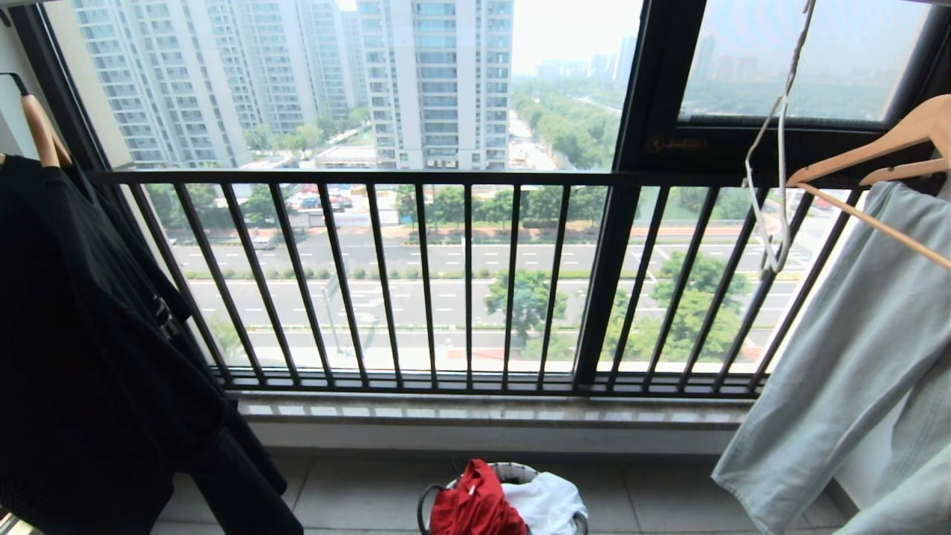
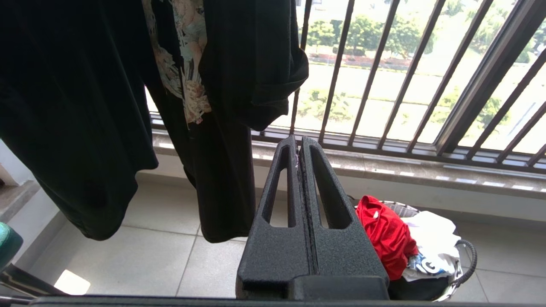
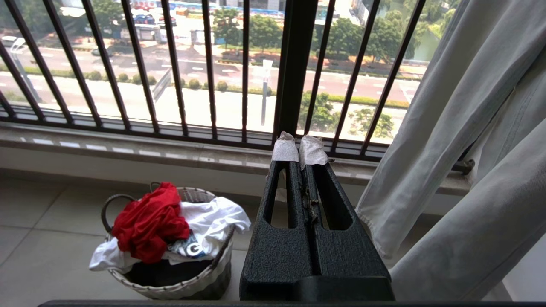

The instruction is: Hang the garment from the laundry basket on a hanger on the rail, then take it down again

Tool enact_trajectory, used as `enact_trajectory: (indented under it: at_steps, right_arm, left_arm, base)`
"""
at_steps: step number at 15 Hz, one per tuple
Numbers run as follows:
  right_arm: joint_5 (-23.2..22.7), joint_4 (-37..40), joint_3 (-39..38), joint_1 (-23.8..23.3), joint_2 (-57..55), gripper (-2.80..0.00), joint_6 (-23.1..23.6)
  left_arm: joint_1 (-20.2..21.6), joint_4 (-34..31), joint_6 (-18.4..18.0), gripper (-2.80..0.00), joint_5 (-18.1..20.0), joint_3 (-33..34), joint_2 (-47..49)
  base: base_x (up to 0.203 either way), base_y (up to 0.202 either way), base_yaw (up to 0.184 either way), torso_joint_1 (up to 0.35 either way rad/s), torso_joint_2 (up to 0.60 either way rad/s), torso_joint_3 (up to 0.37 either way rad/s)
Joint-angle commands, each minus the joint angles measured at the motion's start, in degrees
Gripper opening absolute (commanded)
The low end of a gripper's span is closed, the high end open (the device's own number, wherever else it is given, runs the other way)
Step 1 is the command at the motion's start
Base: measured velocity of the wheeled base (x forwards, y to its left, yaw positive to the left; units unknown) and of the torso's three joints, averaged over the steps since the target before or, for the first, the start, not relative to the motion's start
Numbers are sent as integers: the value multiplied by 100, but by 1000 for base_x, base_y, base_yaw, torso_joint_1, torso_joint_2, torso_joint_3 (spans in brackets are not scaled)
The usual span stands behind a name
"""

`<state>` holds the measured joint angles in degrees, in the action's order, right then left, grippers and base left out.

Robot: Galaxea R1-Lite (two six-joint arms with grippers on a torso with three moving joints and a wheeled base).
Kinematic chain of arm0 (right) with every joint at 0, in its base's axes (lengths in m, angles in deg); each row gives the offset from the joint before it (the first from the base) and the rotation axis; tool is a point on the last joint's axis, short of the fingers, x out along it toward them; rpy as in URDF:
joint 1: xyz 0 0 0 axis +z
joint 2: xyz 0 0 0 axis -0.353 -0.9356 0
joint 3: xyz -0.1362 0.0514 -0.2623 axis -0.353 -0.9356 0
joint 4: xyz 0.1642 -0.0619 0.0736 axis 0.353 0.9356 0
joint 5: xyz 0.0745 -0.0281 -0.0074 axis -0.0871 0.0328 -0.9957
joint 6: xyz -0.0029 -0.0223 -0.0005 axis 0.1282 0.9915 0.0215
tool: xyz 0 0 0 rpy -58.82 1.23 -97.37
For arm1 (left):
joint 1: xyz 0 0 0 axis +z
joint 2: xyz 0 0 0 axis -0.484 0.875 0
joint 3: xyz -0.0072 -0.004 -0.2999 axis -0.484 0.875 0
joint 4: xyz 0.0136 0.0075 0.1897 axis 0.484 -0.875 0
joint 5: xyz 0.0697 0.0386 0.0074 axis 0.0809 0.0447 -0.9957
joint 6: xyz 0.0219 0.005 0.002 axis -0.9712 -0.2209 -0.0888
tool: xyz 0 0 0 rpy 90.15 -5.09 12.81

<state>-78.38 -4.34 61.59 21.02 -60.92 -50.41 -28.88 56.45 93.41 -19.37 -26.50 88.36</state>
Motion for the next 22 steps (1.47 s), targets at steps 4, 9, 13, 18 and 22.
enact_trajectory:
  at_steps: [4, 9, 13, 18, 22]
  right_arm:
    - [-3, -3, 0, 0, -5, -280, 3]
    - [-3, -3, 0, 8, -5, -280, 3]
    - [-3, 2, -7, 0, -5, -280, -2]
    - [-2, -3, -1, 0, -5, -280, -5]
    - [6, -3, -8, 7, -5, -280, -4]
  left_arm:
    - [1, 1, 2, -280, -4, 0, 7]
    - [1, 1, 2, -280, -4, 0, 7]
    - [1, 1, 2, -280, -4, 0, 7]
    - [1, 1, 2, -280, -4, 0, 7]
    - [1, 1, 2, -280, -4, 0, 7]
  base:
    - [0, 0, 0, 0, 0, 0]
    - [0, 0, 0, 0, 0, 0]
    - [0, 0, 0, 0, 0, 0]
    - [0, 0, 0, 0, 0, 0]
    - [0, 0, 0, 0, 0, 0]
